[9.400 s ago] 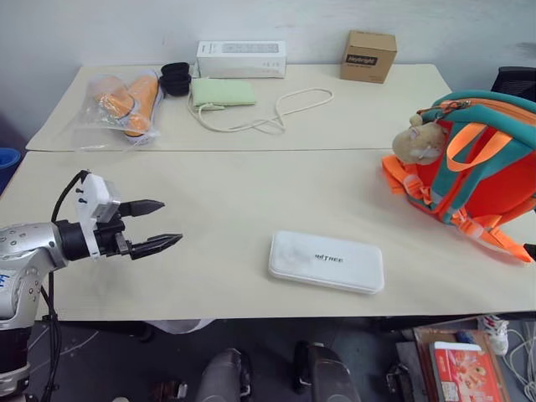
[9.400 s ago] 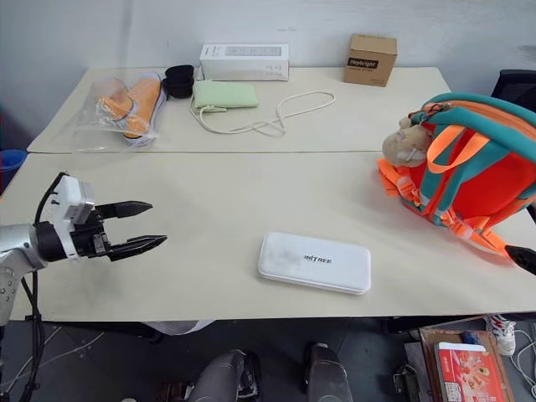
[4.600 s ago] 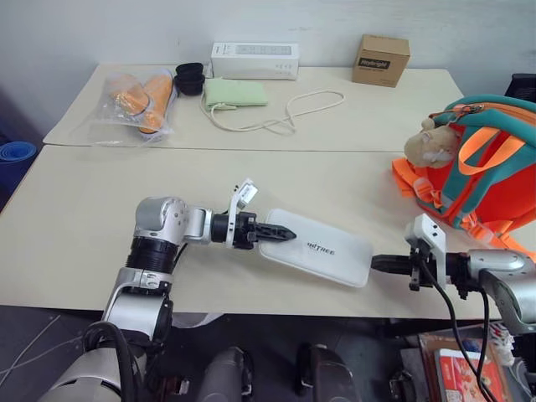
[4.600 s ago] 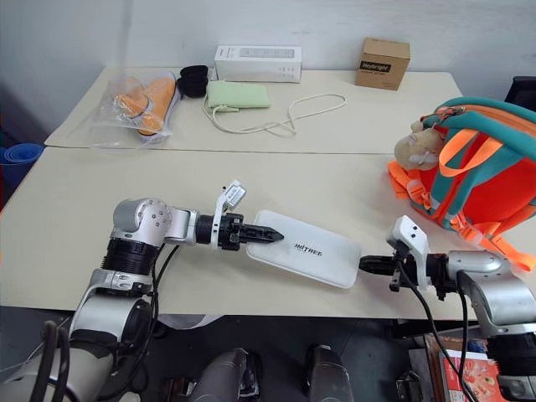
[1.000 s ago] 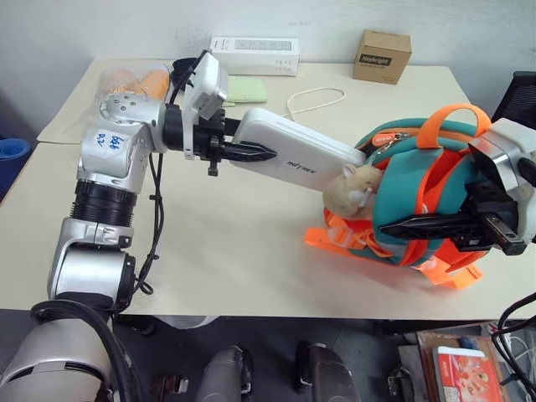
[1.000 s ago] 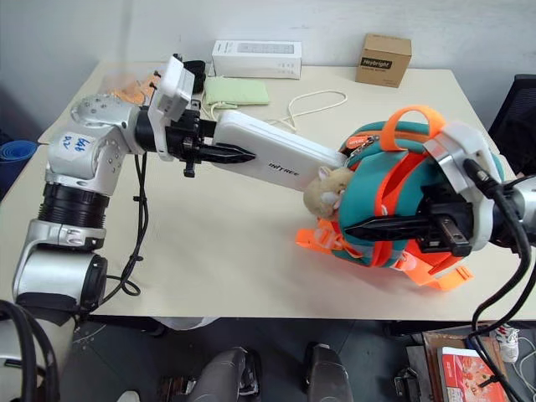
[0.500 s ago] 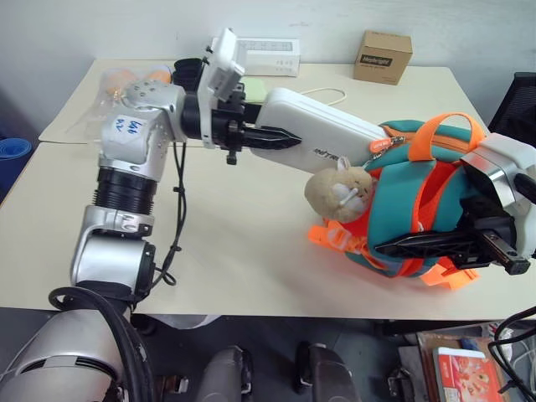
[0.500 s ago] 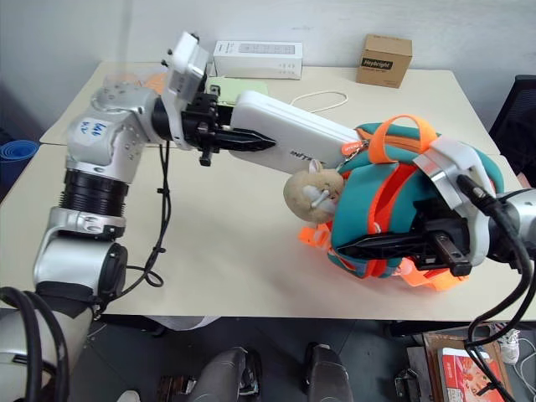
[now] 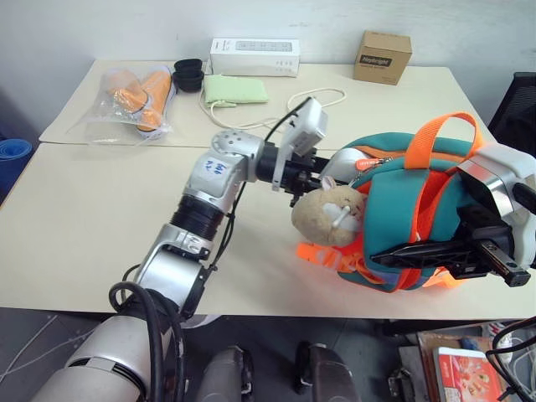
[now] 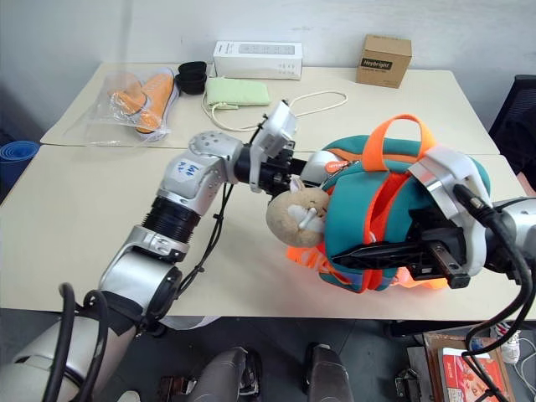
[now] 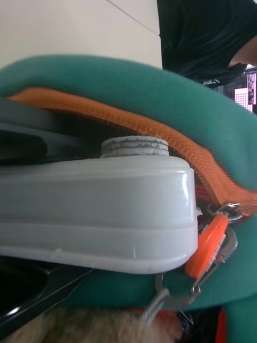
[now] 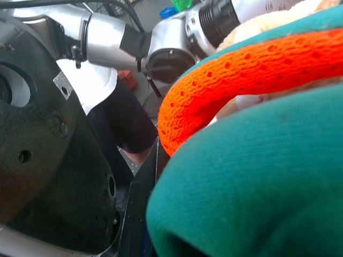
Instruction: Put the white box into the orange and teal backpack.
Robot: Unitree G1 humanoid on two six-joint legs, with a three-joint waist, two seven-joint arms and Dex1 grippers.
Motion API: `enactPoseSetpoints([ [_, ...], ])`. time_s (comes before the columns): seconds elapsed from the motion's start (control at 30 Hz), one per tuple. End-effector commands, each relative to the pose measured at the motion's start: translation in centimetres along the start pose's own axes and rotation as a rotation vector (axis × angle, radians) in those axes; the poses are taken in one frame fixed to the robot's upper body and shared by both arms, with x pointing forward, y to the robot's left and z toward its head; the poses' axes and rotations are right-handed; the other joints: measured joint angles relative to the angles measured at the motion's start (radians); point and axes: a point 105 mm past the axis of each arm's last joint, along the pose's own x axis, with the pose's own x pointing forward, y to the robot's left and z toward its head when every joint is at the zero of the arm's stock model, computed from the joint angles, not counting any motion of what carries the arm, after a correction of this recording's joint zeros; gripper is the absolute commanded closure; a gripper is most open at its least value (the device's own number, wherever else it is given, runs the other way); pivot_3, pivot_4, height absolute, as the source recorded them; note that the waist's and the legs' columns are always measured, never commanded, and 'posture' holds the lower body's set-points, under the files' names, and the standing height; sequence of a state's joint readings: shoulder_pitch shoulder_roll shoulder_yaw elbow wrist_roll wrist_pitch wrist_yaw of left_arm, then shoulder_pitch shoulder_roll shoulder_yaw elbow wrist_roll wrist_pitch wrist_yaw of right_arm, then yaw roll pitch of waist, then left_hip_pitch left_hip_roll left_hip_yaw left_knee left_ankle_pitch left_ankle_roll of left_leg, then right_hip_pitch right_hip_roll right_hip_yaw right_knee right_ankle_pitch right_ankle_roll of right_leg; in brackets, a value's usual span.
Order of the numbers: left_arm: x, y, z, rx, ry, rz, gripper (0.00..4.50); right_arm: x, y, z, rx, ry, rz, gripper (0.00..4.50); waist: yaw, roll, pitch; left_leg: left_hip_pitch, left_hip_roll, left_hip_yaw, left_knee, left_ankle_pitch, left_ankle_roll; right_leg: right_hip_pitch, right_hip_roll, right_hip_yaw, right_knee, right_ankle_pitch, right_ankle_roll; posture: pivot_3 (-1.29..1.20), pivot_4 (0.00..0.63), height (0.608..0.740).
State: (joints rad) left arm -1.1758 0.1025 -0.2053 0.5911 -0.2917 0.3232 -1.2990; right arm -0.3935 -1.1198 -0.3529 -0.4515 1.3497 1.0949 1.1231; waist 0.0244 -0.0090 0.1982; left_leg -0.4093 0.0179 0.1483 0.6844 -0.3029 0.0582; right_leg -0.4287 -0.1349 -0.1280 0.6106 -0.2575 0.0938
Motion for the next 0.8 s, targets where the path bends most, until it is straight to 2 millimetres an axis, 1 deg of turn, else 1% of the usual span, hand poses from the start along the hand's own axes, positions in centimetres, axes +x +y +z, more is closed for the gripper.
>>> enactPoseSetpoints([
  [0.03, 1.7, 0.5, 0.7, 0.047, 0.011, 0.000, 3.23, 0.0, 0.4, 0.4, -0.043, -0.016, -0.022, 4.47, 0.001, 0.000, 0.000, 0.000, 0.000, 0.000, 0.000, 0.000, 0.000, 0.000, 0.000, 0.000, 0.000, 0.000, 0.000, 0.00, 0.150, 0.740],
  [0.1, 1.5, 0.8, 0.8, 0.033, 0.011, 0.012, 3.23, -0.1, 0.1, 0.2, -0.043, -0.014, -0.045, 4.47, 0.001, 0.000, 0.000, 0.000, 0.000, 0.000, 0.000, 0.000, 0.000, 0.000, -0.002, 0.000, 0.000, 0.000, 0.000, 0.00, 0.150, 0.740],
  [0.13, 1.0, 0.9, 0.7, 0.030, 0.019, 0.023, 3.23, -0.1, -0.3, 0.0, -0.049, -0.014, -0.071, 4.47, 0.000, 0.000, 0.000, 0.000, 0.000, 0.000, 0.000, 0.000, 0.001, 0.000, -0.002, 0.000, 0.000, 0.000, 0.000, 0.00, 0.150, 0.740],
  [0.17, 0.5, 1.0, 0.6, 0.028, 0.025, 0.032, 2.54, -0.1, -0.6, -0.1, -0.053, -0.015, -0.091, 4.50, -0.002, 0.000, 0.000, 0.000, 0.000, 0.000, 0.000, 0.000, 0.001, 0.000, -0.002, 0.000, 0.000, 0.000, 0.000, 0.00, 0.150, 0.740],
  [0.2, -0.1, 1.0, 0.6, 0.019, 0.028, 0.040, 2.33, -0.2, -0.7, -0.2, -0.056, -0.016, -0.100, 4.50, -0.004, 0.000, 0.000, 0.000, 0.000, 0.000, 0.000, 0.000, 0.000, 0.000, -0.003, 0.000, 0.000, 0.000, 0.000, 0.00, 0.150, 0.740],
  [0.23, -1.1, 0.8, 0.6, 0.012, 0.029, 0.048, 2.00, -0.2, -0.7, -0.3, -0.058, -0.020, -0.101, 4.50, -0.006, 0.000, 0.000, 0.000, 0.000, 0.000, 0.000, 0.000, 0.000, 0.000, -0.003, 0.000, 0.000, 0.000, 0.000, 0.00, 0.150, 0.740],
  [0.33, -4.0, -0.1, 0.7, 0.003, 0.032, 0.078, 1.14, -0.1, -0.5, -0.4, -0.057, -0.033, -0.096, 4.50, -0.020, 0.000, 0.000, 0.000, 0.002, 0.000, 0.000, 0.000, -0.001, 0.000, -0.002, 0.000, 0.000, 0.000, 0.000, 0.00, 0.150, 0.740],
  [0.37, -4.7, -0.4, 0.8, -0.007, 0.028, 0.087, 0.86, -0.1, -0.4, -0.4, -0.057, -0.035, -0.097, 4.50, -0.024, 0.000, 0.000, 0.000, 0.002, 0.000, -0.001, 0.000, -0.001, 0.000, -0.001, 0.000, 0.000, 0.000, 0.000, 0.00, 0.150, 0.740],
  [0.4, -5.8, -1.1, 1.0, -0.021, 0.020, 0.099, 0.59, -0.1, -0.5, -0.5, -0.054, -0.040, -0.098, 4.50, -0.026, 0.000, 0.000, 0.000, 0.003, 0.000, -0.001, 0.000, -0.001, 0.000, -0.001, 0.000, 0.000, 0.000, 0.000, 0.00, 0.150, 0.740],
  [0.47, -7.2, -2.4, 1.2, -0.025, 0.021, 0.110, 0.03, -0.1, -0.5, -0.6, -0.050, -0.044, -0.101, 4.50, -0.028, 0.000, 0.000, 0.000, 0.003, 0.000, -0.001, 0.000, -0.002, 0.000, 0.001, 0.001, 0.002, 0.000, 0.000, 0.00, 0.150, 0.740],
  [0.53, -8.7, -3.4, 1.6, -0.017, 0.038, 0.134, 0.03, -0.1, -0.7, -0.7, -0.050, -0.044, -0.109, 4.50, -0.025, 0.000, 0.000, 0.000, 0.003, -0.001, -0.001, 0.001, -0.002, 0.000, 0.001, 0.002, 0.003, 0.000, 0.000, 0.00, 0.150, 0.740],
  [0.57, -9.2, -3.7, 1.7, -0.016, 0.043, 0.142, 0.03, -0.1, -0.8, -0.8, -0.049, -0.044, -0.112, 4.50, -0.025, 0.000, 0.000, 0.000, 0.003, -0.001, -0.001, 0.001, -0.002, 0.000, 0.001, 0.002, 0.003, 0.000, 0.000, 0.00, 0.150, 0.740],
  [0.63, -10.7, -4.3, 2.8, 0.001, 0.046, 0.183, 0.03, -0.2, -0.8, -0.8, -0.043, -0.053, -0.114, 4.50, -0.022, 0.000, 0.000, 0.000, 0.003, -0.001, 0.000, 0.001, -0.002, 0.001, 0.001, 0.004, 0.002, 0.000, 0.000, 0.00, 0.150, 0.740],
  [0.73, -12.1, -4.2, 3.8, 0.050, 0.064, 0.246, 0.03, -0.2, -0.8, -0.9, -0.040, -0.055, -0.116, 4.50, -0.019, 0.000, 0.000, 0.000, 0.001, -0.002, 0.000, 0.001, -0.001, 0.001, 0.001, 0.008, 0.001, 0.000, 0.000, 0.00, 0.150, 0.740],
  [0.8, -12.5, -4.1, 4.3, 0.053, 0.043, 0.271, 0.03, -0.1, -1.1, -1.0, -0.044, -0.058, -0.124, 4.50, -0.017, 0.000, 0.000, 0.000, 0.000, -0.002, 0.000, 0.001, -0.001, 0.001, 0.001, 0.009, 0.000, 0.000, 0.000, 0.00, 0.150, 0.740],
])
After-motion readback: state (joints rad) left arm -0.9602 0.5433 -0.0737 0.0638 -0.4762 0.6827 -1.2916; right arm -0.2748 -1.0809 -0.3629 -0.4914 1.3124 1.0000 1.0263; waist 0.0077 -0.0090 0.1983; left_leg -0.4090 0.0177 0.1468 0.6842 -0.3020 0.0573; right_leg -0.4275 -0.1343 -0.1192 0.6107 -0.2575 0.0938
